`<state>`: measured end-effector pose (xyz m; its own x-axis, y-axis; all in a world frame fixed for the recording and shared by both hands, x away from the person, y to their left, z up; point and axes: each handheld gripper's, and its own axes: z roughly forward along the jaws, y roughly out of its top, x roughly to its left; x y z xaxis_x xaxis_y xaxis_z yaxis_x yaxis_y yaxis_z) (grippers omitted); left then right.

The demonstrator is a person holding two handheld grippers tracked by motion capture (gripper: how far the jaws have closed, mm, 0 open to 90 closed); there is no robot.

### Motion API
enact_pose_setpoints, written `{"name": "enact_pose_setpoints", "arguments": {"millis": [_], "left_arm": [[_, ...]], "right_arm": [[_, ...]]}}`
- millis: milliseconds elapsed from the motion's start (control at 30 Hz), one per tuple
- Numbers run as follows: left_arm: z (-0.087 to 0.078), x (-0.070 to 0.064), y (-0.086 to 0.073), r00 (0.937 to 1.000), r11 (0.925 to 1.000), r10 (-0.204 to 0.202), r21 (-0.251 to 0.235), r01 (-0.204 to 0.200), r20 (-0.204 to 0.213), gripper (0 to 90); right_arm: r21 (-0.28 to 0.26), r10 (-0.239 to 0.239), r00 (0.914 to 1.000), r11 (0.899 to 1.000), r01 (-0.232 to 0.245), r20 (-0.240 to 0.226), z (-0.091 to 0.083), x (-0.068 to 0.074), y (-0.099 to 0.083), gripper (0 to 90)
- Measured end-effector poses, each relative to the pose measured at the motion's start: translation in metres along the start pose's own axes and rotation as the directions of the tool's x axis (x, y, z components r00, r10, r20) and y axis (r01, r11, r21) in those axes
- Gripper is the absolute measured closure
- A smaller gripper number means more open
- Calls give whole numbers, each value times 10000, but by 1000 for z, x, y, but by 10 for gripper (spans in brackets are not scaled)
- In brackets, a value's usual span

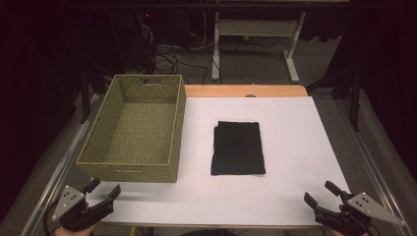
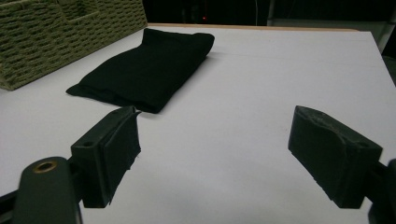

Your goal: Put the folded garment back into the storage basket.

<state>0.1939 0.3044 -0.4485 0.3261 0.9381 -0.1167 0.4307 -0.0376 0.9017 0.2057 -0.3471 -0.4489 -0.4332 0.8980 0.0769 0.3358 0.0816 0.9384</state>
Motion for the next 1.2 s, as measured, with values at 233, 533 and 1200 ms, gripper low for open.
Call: {"name": "enact_pose_setpoints", "arguments": {"millis": [233,533,1200], "left_arm": [[-1,0,0,10000,10000,35,-72,-34,36,219],[0,-6,1,9993,9992,378,-137,-377,65,219],[-1,-21,8,9964,9970,645,-471,-620,546,219]], "right_arm": [[-67,61,9999,10000,-60,161,-1,0,1,170],[9,29,9999,10000,-29,114,-1,-1,0,171],[197,-119,9999,9997,118,47,1,1,0,171]]}}
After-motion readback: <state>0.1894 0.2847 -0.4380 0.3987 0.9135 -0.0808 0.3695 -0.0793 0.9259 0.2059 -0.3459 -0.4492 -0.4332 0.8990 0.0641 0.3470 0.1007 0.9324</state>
